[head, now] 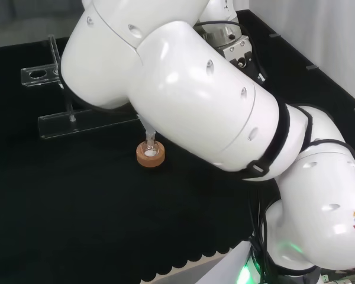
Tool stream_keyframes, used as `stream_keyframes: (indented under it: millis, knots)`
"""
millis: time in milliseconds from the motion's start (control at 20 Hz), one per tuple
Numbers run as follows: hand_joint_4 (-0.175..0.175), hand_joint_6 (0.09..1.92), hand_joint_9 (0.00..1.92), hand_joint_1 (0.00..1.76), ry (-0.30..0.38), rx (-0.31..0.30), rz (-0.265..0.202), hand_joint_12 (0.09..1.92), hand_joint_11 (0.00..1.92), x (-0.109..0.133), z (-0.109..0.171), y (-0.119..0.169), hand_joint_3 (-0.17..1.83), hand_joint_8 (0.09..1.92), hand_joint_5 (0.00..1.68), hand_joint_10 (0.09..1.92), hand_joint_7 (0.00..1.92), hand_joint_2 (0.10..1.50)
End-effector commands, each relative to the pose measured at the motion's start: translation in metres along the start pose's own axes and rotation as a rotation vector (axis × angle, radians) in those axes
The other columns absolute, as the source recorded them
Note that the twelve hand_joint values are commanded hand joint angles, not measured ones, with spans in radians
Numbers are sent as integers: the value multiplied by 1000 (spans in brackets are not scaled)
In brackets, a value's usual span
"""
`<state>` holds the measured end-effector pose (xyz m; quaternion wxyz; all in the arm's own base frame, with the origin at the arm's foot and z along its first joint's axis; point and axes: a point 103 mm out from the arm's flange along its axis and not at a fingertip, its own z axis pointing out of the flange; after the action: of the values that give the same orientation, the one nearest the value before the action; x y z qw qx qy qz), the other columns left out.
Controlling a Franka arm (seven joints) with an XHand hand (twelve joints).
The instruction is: Remove the funnel from the round-bottom flask.
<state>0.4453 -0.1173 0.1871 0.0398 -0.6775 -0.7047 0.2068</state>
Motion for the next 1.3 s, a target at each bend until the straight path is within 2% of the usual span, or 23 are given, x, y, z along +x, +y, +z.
stream_keyframes:
  millis: [50,300,450,650,1100,1300]
  knots:
    - [-42,87,249,850,37,-25,4,1406,13,11,-9,-31,627,577,289,676,51,650]
    - [-43,87,274,849,57,-16,-26,1407,30,20,-14,-46,628,595,308,679,78,650]
    - [-44,87,315,845,72,-11,-65,1409,53,30,-20,-56,628,617,344,687,121,650]
    - [-44,87,375,826,132,-6,-115,1424,116,42,-25,-64,627,643,361,695,181,648]
    - [-47,87,446,729,188,58,-193,1448,264,66,-30,-73,621,657,328,684,221,639]
    - [-46,87,458,674,213,69,-224,1445,308,79,-35,-75,614,658,320,676,223,636]
